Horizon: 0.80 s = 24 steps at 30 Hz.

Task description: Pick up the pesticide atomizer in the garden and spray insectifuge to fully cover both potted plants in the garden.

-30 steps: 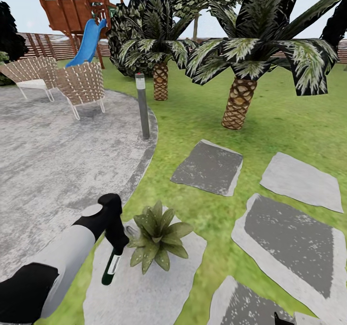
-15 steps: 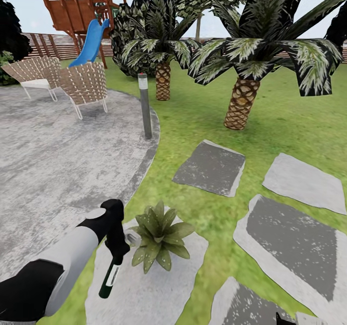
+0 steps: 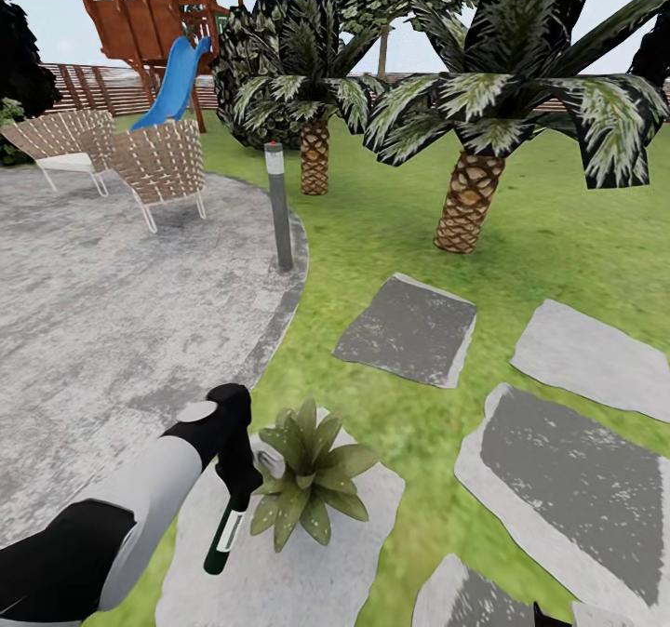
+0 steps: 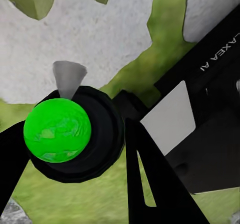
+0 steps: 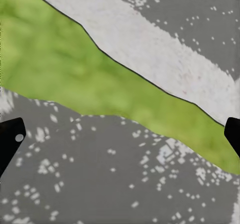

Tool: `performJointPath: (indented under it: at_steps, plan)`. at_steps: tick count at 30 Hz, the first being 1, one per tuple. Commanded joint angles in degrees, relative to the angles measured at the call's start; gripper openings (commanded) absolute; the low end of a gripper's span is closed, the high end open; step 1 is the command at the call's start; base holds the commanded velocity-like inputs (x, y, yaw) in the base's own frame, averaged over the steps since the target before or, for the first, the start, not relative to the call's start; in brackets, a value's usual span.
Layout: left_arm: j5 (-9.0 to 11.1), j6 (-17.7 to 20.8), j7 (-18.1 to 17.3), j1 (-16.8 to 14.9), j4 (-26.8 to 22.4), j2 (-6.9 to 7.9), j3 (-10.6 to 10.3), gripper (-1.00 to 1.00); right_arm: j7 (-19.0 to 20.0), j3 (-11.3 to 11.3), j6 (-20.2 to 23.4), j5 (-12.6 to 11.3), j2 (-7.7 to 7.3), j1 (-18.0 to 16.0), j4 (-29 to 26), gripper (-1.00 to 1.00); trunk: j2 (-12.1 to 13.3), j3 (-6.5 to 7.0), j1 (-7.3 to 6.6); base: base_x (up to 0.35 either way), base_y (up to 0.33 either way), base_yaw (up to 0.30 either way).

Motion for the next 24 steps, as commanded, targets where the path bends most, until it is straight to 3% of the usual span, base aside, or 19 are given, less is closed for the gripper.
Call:
performJointPath:
  at_steps: [1, 10, 18, 24]
  plan:
    - [-0.5, 0.6, -0.6, 0.0, 0.0, -0.25, -0.1, -1.00, 0.0, -0.4, -0.3, 0.6, 0.05, -0.1, 0.1, 1.00, 0.0, -0.05, -0.01, 0.001, 0.000, 0.159]
    - [-0.4, 0.8, -0.6, 0.7, -0.2, -0.56, -0.1, -1.00, -0.1, -0.4, -0.3, 0.6, 0.12, -0.1, 0.1, 1.00, 0.0, -0.05, -0.01, 0.004, -0.012, 0.234]
    - [-0.4, 0.9, -0.6, 1.0, -0.9, -0.49, -0.1, -1.00, -0.1, -0.4, -0.3, 0.6, 0.13, -0.1, 0.1, 1.00, 0.0, -0.05, -0.01, 0.021, -0.257, 0.027]
    - [-0.5, 0.9, -0.6, 0.9, -1.0, -0.22, 0.0, -1.00, -0.1, -0.3, -0.3, 0.6, 0.40, -0.1, 0.1, 1.00, 0.0, -0.05, -0.01, -0.125, -0.255, 0.241]
